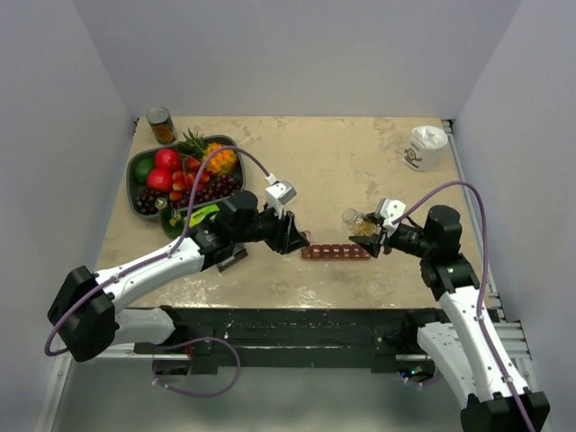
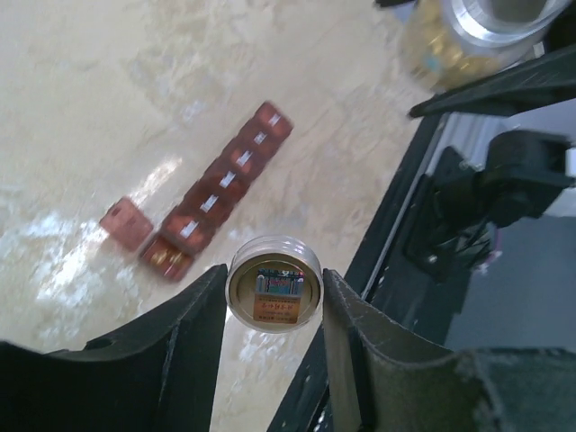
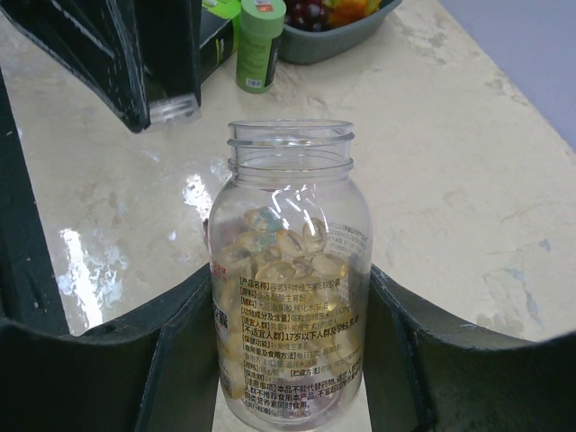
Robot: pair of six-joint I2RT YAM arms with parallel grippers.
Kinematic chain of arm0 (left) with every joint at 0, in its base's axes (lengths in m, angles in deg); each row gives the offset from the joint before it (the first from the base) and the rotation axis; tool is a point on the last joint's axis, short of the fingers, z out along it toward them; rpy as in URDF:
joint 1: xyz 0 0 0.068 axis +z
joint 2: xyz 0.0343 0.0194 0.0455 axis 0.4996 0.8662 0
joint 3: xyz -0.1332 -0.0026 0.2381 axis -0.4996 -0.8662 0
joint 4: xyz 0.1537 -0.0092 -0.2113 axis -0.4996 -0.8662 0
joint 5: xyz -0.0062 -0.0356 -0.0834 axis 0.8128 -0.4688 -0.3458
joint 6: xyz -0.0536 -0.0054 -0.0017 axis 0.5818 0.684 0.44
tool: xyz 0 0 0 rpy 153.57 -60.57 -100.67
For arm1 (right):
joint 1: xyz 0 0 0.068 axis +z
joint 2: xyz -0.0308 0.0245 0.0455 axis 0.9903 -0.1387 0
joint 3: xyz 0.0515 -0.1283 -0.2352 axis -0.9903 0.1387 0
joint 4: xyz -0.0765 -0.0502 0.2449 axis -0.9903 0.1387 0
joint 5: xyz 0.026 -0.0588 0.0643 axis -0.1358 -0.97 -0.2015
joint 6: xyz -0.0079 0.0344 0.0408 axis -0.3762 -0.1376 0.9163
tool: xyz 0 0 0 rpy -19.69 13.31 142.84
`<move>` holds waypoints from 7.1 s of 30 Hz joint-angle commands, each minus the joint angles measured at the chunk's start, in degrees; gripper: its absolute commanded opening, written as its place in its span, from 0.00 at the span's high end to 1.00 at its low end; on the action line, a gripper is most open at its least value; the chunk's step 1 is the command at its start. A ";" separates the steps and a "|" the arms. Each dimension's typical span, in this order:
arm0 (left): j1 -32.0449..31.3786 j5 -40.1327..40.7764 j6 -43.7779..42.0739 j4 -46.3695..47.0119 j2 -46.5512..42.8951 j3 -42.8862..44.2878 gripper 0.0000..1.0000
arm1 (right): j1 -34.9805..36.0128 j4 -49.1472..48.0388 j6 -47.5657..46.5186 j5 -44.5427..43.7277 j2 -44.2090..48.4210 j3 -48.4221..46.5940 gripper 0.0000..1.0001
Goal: Sort the pills into containers
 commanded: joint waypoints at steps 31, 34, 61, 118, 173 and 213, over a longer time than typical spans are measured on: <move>8.54 -23.69 40.52 55.05 2.12 -14.75 0.83 | 0.36 36.33 -23.91 1.37 -16.22 -21.51 1.00; 8.54 -24.22 45.18 61.74 5.63 -14.58 0.83 | 0.80 37.13 -25.14 0.67 -16.84 -22.13 1.00; 3.00 -21.24 52.40 69.00 26.21 -1.48 0.87 | 6.69 36.87 -22.86 -1.44 -19.30 -20.99 1.00; 1.15 -30.46 -17.74 7.63 11.72 16.89 0.13 | 9.77 33.79 -3.79 21.50 -23.52 -27.40 1.00; 4.41 -1.29 38.88 17.39 4.32 12.21 0.01 | 9.42 30.45 -18.91 -10.06 -21.50 -29.78 1.00; -0.87 -35.29 -27.20 -2.64 12.59 21.99 0.75 | 9.42 29.31 -5.47 13.48 -22.72 -26.97 1.00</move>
